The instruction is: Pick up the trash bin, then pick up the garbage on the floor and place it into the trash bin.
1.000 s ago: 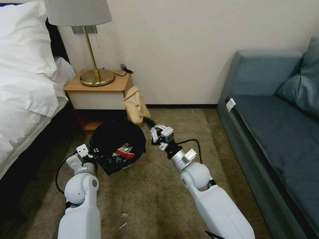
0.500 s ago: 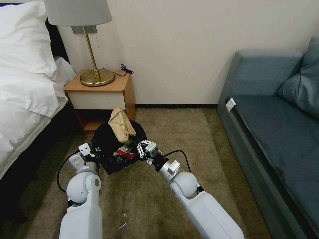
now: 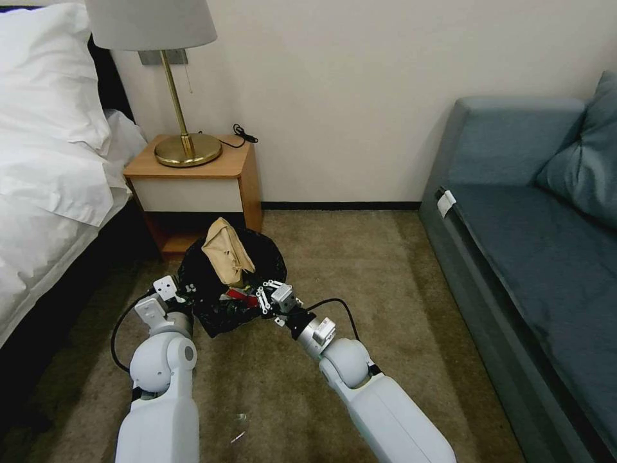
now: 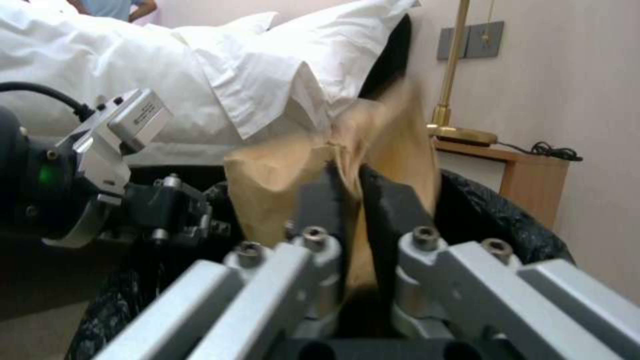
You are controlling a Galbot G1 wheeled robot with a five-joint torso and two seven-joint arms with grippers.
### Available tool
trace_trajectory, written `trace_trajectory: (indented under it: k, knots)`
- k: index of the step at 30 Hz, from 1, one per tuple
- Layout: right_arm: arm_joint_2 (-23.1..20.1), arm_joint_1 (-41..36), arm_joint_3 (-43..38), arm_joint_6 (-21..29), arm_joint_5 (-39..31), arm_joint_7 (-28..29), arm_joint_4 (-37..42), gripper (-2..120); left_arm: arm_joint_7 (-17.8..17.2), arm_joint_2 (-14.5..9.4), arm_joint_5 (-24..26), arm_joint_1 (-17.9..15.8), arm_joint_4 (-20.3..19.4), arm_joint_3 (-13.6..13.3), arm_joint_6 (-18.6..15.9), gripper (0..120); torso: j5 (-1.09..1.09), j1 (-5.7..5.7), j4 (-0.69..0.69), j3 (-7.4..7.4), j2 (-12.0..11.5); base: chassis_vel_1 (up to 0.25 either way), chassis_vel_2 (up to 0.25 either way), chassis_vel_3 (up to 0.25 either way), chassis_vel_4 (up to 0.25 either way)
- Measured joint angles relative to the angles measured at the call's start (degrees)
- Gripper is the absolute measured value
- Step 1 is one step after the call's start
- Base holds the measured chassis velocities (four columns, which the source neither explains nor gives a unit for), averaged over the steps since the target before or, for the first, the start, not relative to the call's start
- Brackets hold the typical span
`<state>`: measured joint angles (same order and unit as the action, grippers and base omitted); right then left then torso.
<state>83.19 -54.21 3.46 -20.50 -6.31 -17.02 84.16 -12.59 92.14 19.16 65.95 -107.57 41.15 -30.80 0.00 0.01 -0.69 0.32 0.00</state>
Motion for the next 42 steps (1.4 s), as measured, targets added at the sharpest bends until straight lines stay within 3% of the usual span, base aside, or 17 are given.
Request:
trace_trajectory:
  k: [3,6,9,11,15,17,21,23,33,42]
  knots:
    - [0.0,-0.1,0.0,0.0,0.1,0.0,0.1,20,0.0,0.0,0.0,0.0,0.0,0.0,0.0,3,0.00,0.00,0.00,0.00,0.0,0.000,0.000,0.000,0.000]
    - [0.1,-0.2,-0.1,-0.1,0.3,-0.2,0.3,36,0.0,0.0,0.0,0.0,0.0,0.0,0.0,3,0.00,0.00,0.00,0.00,0.0,0.000,0.000,0.000,0.000]
    - [0.1,-0.2,-0.1,-0.1,0.4,-0.3,0.4,42,0.0,0.0,0.0,0.0,0.0,0.0,0.0,3,0.00,0.00,0.00,0.00,0.0,0.000,0.000,0.000,0.000]
    - [0.2,-0.2,-0.1,-0.1,0.4,-0.3,0.6,55,0.0,0.0,0.0,0.1,0.0,0.0,0.0,3,0.00,0.00,0.00,0.00,0.0,0.000,0.000,0.000,0.000]
    - [0.2,-0.2,-0.3,-0.1,0.4,-0.3,0.9,64,0.0,0.0,0.0,0.1,0.0,0.1,0.0,3,0.00,0.00,0.00,0.00,0.0,0.000,0.000,0.000,0.000]
    - [0.4,0.1,-0.8,0.0,0.4,-0.2,1.8,76,0.0,0.0,0.0,0.2,0.0,0.1,0.0,3,0.00,0.00,0.00,0.00,0.0,0.000,0.000,0.000,0.000]
    - [0.5,0.7,-2.1,0.5,0.4,0.2,3.1,85,0.0,0.0,0.0,0.3,0.2,0.1,-0.1,3,0.01,0.00,0.00,0.00,0.0,0.000,0.000,0.000,0.000]
    - [0.6,1.2,-4.3,1.2,0.1,0.9,4.6,96,0.0,0.0,0.1,0.4,0.9,0.5,0.0,3,0.00,0.00,0.00,0.00,0.0,0.000,0.000,0.000,0.000]
    - [0.9,0.7,-14.9,2.6,-1.9,1.7,7.5,100,-0.4,0.0,4.0,-0.4,3.1,2.4,0.5,3,0.01,0.00,0.00,0.00,0.0,0.000,0.000,0.000,0.000]
    - [-0.6,-3.9,-23.9,1.2,-2.7,1.1,7.4,100,-2.8,0.0,8.6,-1.5,5.9,4.1,1.5,3,0.01,0.00,0.00,0.00,0.0,0.000,0.000,0.000,0.000]
